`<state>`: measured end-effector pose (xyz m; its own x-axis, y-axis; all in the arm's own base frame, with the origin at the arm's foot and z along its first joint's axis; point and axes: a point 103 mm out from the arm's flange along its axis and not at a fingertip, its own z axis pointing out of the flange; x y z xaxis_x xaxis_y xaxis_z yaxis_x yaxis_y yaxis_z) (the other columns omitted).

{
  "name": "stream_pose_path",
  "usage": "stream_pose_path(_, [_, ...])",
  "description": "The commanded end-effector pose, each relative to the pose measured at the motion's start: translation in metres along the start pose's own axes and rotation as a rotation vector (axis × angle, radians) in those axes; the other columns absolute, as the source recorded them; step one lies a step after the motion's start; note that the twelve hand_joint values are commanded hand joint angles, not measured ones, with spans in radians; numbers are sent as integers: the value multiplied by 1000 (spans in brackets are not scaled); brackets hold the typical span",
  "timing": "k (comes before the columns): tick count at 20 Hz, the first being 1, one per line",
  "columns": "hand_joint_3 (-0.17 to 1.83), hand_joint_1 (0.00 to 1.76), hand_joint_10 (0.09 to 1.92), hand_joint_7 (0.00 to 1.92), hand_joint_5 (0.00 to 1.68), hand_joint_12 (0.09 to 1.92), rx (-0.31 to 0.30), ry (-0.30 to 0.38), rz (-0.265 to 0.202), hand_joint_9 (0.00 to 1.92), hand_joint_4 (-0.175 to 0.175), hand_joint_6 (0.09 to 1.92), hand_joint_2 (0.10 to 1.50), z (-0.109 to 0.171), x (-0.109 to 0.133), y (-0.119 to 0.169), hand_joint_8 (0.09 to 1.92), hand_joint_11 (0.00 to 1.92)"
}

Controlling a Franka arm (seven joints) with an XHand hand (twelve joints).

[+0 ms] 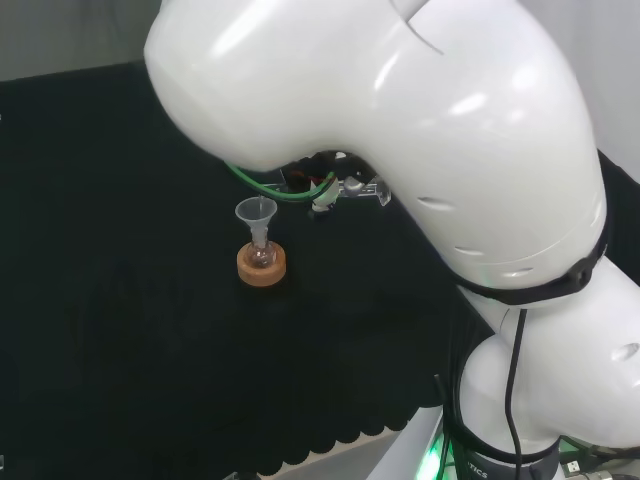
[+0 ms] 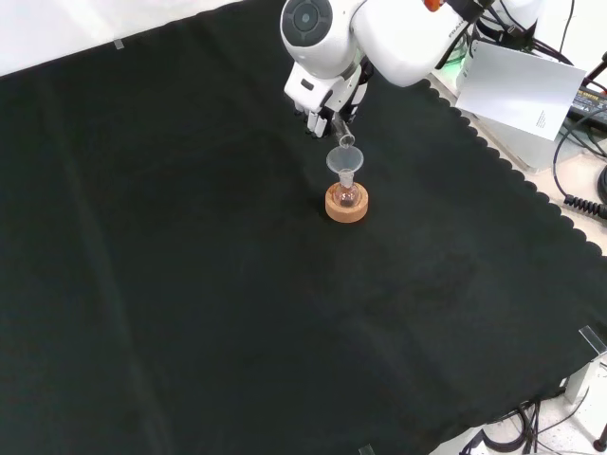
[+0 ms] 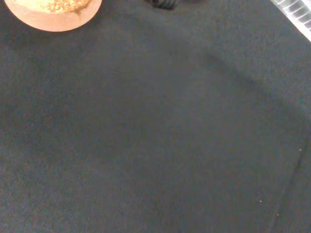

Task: Pour the water from the graduated cylinder into the round-bottom flask.

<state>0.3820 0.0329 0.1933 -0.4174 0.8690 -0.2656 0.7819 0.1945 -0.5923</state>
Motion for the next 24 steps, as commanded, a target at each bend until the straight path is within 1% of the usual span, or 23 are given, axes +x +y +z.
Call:
stream_pose_path(1, [0,1266,87,1033,1001,709,25,-17,35,1465,-175,973,1099,-3,2,-1,951,1278])
stream_pose_path(5, [0,1266,87,1033,1000,709,28,-20,45,1466,-175,974,1099,-4,-2,-3,952,1279])
stream_pose_path(6, [0,1266,87,1033,1000,709,26,-14,43,1466,-175,974,1099,-2,-7,-4,952,1280])
stream_pose_path(8, [0,1266,87,1032,1000,709,27,-19,43,1466,-175,975,1099,0,-10,-5,953,1280])
stream_pose_path(12, [0,1266,87,1032,1000,708,34,-53,46,1466,-175,975,1100,-2,-4,-5,954,1281])
stream_pose_path(24, [0,1266,87,1031,999,707,43,-100,53,1467,-175,976,1100,-8,2,-3,955,1279])
